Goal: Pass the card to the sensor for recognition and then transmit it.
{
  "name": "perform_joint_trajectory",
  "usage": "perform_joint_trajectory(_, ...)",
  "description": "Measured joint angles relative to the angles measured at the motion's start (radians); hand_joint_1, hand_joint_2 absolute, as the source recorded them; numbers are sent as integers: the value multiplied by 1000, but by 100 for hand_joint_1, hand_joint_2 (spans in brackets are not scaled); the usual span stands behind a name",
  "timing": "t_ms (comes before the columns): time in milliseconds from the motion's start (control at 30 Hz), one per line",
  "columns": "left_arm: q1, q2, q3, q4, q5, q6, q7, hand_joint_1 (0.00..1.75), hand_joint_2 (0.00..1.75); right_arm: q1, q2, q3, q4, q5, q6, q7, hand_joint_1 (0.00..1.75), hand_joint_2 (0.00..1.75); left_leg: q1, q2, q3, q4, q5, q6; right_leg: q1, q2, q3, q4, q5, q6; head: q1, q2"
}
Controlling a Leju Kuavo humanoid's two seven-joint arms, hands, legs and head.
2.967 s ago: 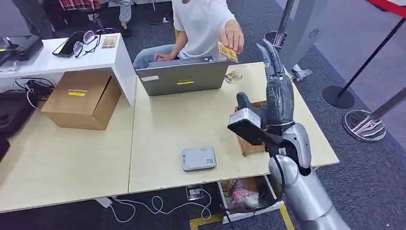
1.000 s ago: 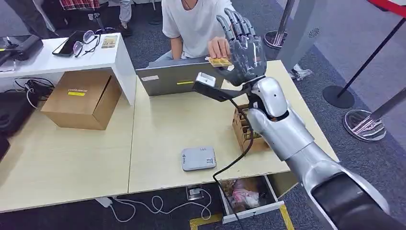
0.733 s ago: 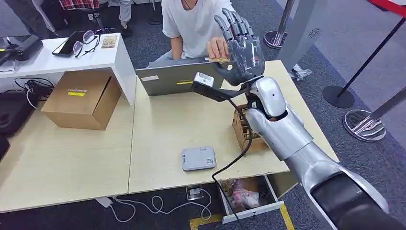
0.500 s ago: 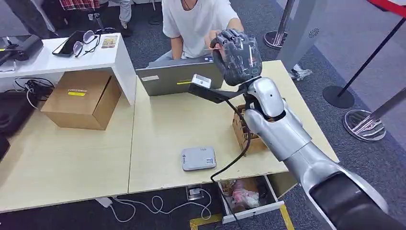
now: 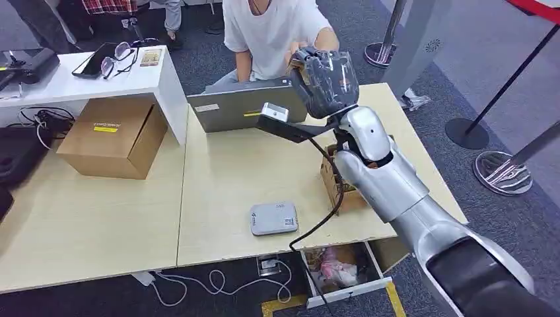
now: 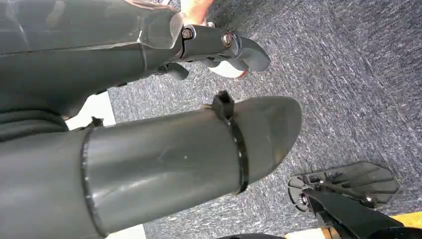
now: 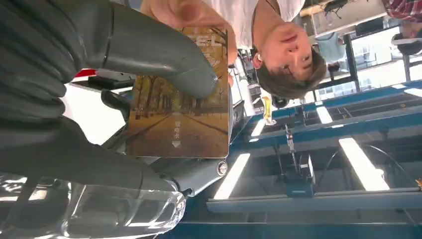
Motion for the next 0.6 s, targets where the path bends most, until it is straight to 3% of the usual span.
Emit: perform_joint_trajectory(600, 0, -5, 6, 0, -1, 0, -1, 0, 0, 4, 0, 0, -26, -18, 22, 1, 175, 175, 0, 0, 0, 0, 0, 0, 0, 0, 0, 0, 0, 0, 0, 0)
